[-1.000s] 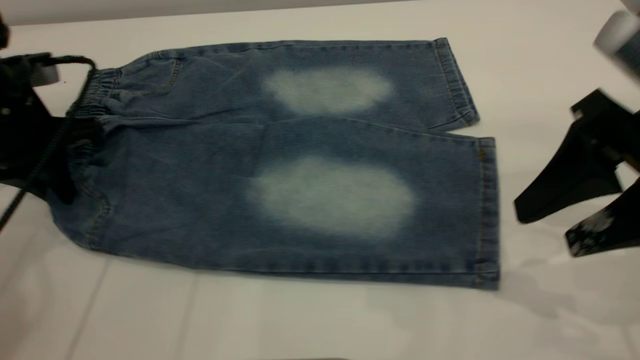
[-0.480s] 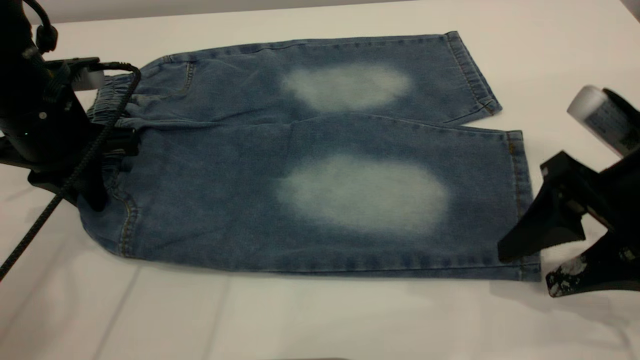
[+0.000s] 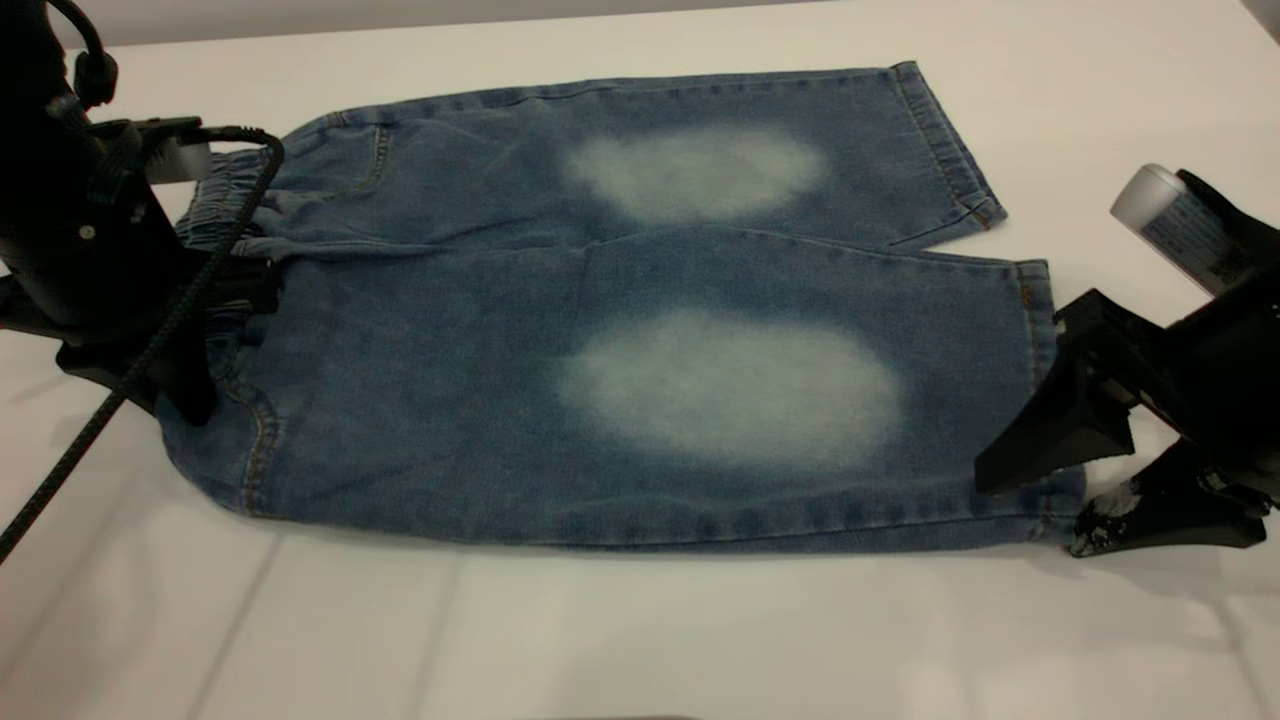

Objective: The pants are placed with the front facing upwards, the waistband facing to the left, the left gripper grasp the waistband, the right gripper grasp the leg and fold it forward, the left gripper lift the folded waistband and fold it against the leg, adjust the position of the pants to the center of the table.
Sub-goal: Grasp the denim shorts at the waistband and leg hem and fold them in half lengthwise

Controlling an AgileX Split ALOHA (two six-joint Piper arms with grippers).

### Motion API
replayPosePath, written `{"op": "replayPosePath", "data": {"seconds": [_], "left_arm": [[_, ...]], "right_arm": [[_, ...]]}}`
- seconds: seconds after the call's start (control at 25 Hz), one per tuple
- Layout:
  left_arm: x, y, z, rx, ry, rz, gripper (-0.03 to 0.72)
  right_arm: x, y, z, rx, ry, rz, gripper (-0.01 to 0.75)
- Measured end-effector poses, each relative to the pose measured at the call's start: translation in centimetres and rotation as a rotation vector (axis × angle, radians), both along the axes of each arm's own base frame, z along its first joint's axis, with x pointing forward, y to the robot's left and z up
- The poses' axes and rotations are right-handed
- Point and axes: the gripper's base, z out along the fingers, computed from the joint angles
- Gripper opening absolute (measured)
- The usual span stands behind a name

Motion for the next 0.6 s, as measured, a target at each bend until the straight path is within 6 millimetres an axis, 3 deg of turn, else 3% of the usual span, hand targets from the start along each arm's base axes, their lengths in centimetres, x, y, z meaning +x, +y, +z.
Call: {"op": "replayPosePath", "data": {"seconds": [0.28,0.36,0.52,0.6], "left_arm": [[0.0,0.0,0.0,0.000,0.000,0.000,0.052],[0.0,0.0,0.0,0.000,0.001,0.000,0.052],[0.0,0.0,0.5,-0.001,-0.002,0.001,0.052],[0.0,0.0,1.4,-0.004,-0.017,0.001,0.052]], "right_arm": [[0.4,0.0,-0.1,0.016,-0.007,-0.059,0.334],[0.6,0.0,0.0,0.016,-0.024,-0.081,0.275],[0.7,0.1,0.1,0.038,-0.043,-0.078,0.085],[0.8,0.4,0.4,0.079,-0.051,-0.075,0.040]]}}
